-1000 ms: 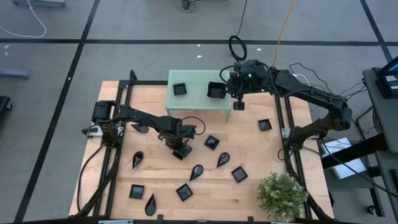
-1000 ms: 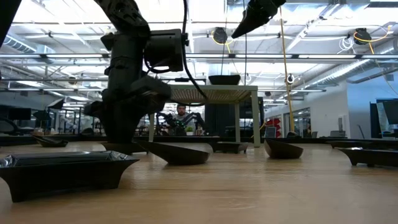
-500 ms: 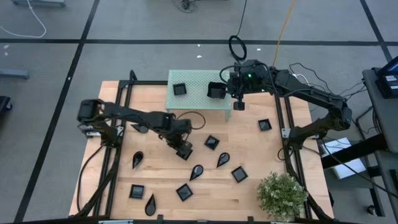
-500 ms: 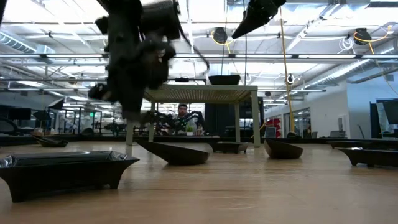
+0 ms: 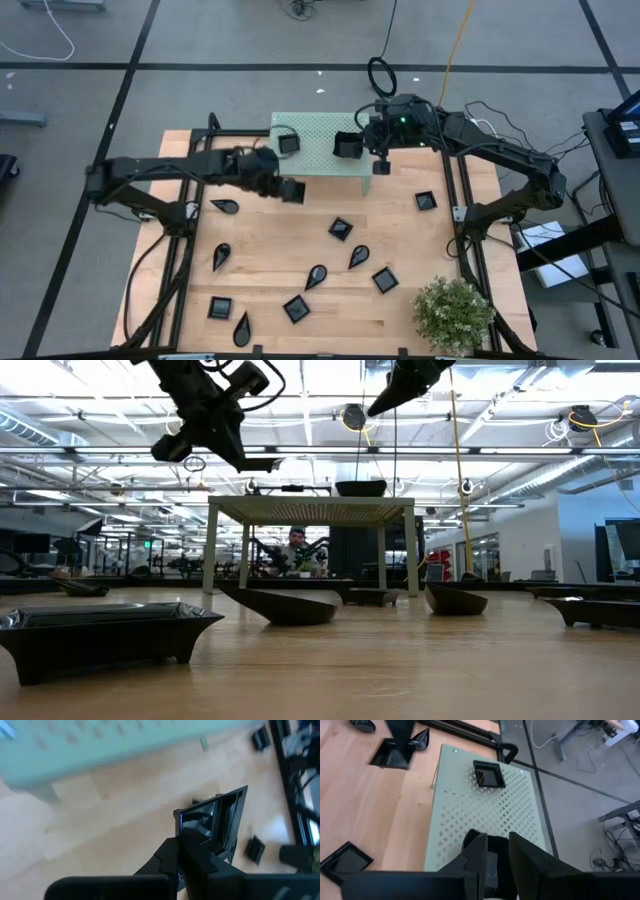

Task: Pick & Place Mini shaped plates
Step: Stack the black square plate on top of the other black square plate on the shelf

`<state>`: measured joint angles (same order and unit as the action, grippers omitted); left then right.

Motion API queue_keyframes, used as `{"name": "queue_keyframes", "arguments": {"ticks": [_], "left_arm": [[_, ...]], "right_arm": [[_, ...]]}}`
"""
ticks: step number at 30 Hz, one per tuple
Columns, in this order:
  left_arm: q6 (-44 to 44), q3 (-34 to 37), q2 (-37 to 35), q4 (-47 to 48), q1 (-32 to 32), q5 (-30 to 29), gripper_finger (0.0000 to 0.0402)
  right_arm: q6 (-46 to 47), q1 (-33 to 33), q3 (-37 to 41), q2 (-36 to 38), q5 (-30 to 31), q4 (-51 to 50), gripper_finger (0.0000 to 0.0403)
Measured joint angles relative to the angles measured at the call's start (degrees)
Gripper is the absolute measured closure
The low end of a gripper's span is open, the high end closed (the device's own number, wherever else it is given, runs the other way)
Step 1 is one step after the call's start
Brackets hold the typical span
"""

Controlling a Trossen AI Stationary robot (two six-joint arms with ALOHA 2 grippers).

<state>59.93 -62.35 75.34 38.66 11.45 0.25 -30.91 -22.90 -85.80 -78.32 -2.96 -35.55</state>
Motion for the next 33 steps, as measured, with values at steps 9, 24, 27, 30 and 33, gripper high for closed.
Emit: {"name": "queue_keyframes", "arguments": {"ticks": [9, 24, 27, 30, 33], "left_arm": [[-8.11, -0.05, -0.52, -11.53, 13.17, 4.22, 0.0389], [-14.37, -0.07, 0.18, -10.22, 26.88, 7.3, 0.0391], [-14.37, -0.07, 0.18, -10.34, 26.88, 7.3, 0.0397], [-14.45, -0.07, 0.25, -10.32, 26.87, 7.3, 0.039], [-14.29, -0.11, 1.23, -10.45, 26.83, 7.28, 0.0384]], "right_arm": [[-1.48, 0.0, 0.0, 0.0, 0.15, 0.82, 0.0337], [-5.95, -0.47, 0.0, 0.0, 0.17, 1.07, 0.0337], [-5.93, -1.1, 0.0, 0.0, 0.2, 1.07, 0.0337], [-5.86, -1.61, 0.0, 0.0, 0.2, 1.38, 0.0337], [-5.84, -2.05, 0.0, 0.0, 0.19, 2.02, 0.0337]]}}
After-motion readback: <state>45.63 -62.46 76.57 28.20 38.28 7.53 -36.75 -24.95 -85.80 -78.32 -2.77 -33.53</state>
